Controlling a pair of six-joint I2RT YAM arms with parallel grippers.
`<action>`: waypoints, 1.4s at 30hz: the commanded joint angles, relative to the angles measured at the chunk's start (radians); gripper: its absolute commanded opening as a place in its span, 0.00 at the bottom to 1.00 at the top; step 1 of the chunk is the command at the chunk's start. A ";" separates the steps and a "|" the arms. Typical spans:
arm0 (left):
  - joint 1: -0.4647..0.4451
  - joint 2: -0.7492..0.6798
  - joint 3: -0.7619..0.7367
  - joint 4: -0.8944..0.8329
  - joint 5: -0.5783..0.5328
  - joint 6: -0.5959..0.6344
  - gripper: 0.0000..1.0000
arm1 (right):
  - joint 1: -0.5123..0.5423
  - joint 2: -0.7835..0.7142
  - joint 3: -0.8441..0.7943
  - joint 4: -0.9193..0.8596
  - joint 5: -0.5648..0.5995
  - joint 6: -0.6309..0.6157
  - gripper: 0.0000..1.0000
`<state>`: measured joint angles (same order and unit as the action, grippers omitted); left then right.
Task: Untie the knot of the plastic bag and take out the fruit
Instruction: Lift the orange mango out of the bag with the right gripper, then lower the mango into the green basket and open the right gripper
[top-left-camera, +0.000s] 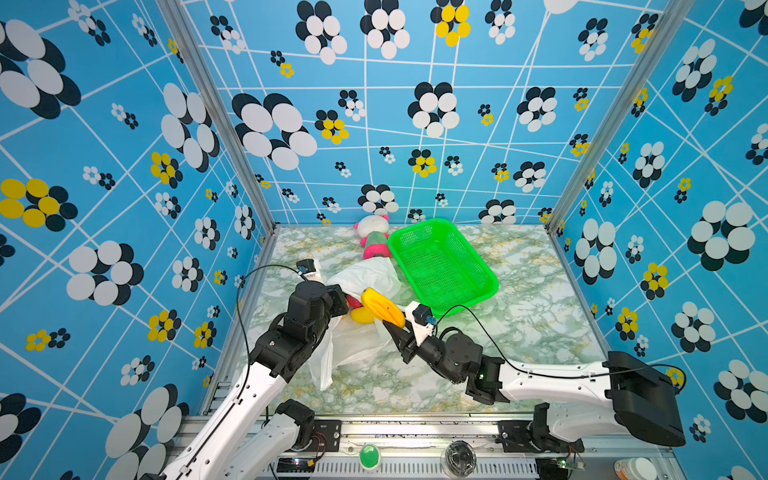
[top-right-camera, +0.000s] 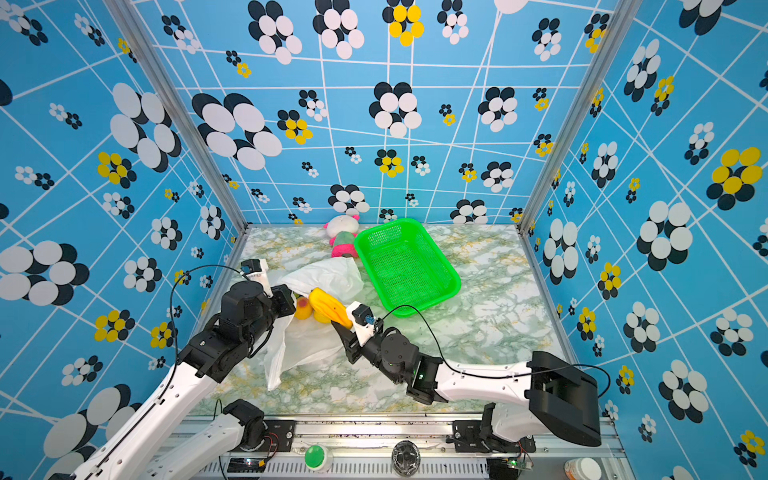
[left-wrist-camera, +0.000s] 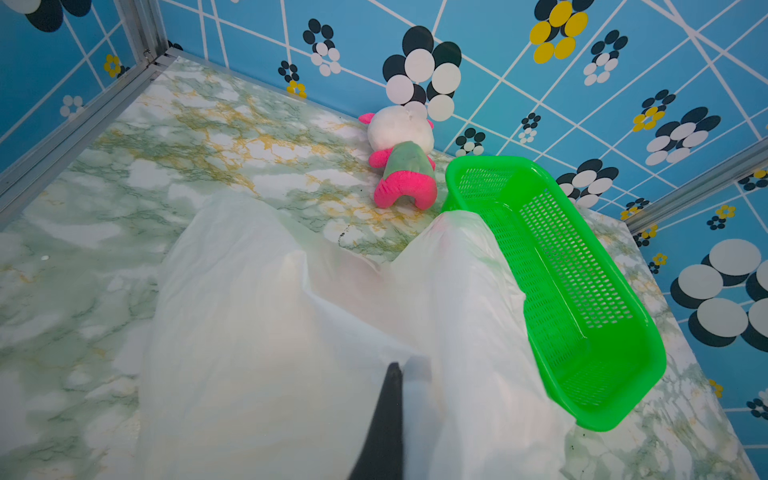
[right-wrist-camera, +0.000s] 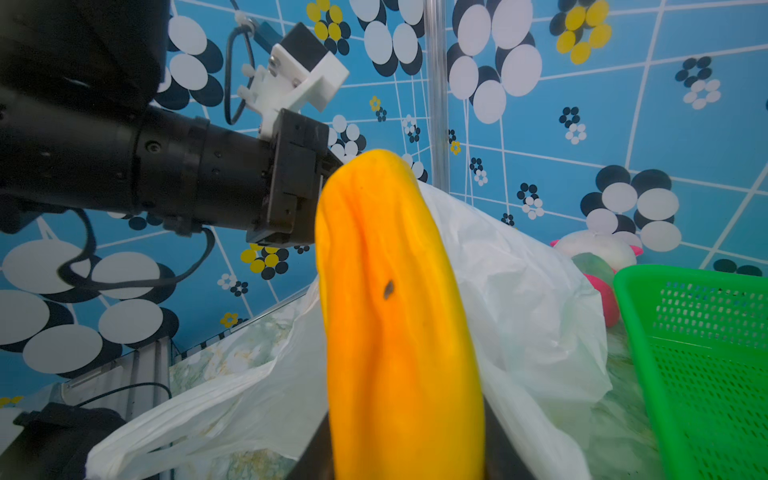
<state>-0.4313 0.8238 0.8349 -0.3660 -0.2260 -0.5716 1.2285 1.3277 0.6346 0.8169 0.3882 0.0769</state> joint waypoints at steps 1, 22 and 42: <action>0.011 0.001 0.046 -0.011 -0.008 -0.067 0.00 | 0.002 -0.079 -0.030 -0.023 0.087 -0.024 0.16; 0.028 -0.023 0.035 -0.012 0.085 0.064 0.00 | -0.617 -0.074 0.070 -0.700 0.034 0.337 0.10; 0.031 0.021 0.061 -0.046 0.071 0.059 0.00 | -0.707 0.331 0.270 -0.795 -0.012 0.391 0.04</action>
<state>-0.4114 0.8543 0.8673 -0.3927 -0.1535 -0.5304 0.5240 1.6791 0.9276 0.0631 0.3389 0.4259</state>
